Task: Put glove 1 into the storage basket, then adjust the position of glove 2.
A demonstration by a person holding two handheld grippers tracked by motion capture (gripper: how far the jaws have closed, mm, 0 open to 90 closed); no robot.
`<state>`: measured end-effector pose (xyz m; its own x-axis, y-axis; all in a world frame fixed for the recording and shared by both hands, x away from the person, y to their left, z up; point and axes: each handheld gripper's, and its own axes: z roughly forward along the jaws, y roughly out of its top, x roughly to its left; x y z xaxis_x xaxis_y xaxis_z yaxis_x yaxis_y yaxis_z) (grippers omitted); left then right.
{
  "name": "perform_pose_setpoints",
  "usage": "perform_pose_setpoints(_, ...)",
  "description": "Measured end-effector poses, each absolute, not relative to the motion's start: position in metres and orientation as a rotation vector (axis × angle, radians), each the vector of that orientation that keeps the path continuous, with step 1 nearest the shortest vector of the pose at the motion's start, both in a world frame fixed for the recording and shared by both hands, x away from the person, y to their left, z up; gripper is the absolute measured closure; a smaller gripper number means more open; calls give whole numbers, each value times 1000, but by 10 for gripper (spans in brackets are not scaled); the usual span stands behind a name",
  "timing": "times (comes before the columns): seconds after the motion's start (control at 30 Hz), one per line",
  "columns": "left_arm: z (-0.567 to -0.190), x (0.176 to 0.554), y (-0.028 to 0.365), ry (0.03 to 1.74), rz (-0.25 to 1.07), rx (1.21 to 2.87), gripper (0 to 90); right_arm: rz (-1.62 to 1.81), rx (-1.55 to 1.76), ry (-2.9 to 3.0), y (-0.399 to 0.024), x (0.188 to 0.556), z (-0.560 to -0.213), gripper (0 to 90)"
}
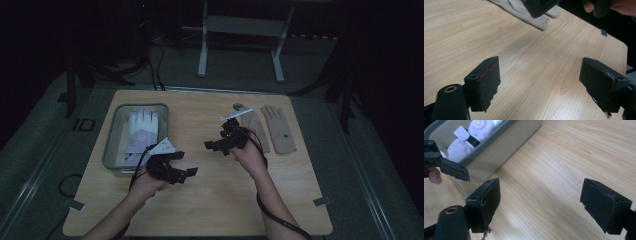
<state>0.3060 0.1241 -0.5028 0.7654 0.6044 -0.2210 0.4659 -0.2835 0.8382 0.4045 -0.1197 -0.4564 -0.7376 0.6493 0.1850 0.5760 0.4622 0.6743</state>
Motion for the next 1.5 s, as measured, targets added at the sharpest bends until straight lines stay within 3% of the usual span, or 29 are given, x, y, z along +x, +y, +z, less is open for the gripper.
perform_pose_setpoints(0.43,-538,292,105,766,235,1950,173,1180,1109,2566,-157,390,-485,159)
perform_pose_setpoints(1.1,-572,287,117,790,272,1919,158,1120,1188,2459,-235,347,-538,145)
perform_pose_setpoints(1.3,-575,287,117,805,287,1918,142,1133,1189,2429,-240,353,-534,145)
perform_pose_setpoints(1.37,-575,287,117,823,294,1911,73,1161,1178,2409,-242,359,-527,143)
perform_pose_setpoints(1.5,-575,288,117,834,312,1908,70,1190,1189,2377,-244,371,-515,136)
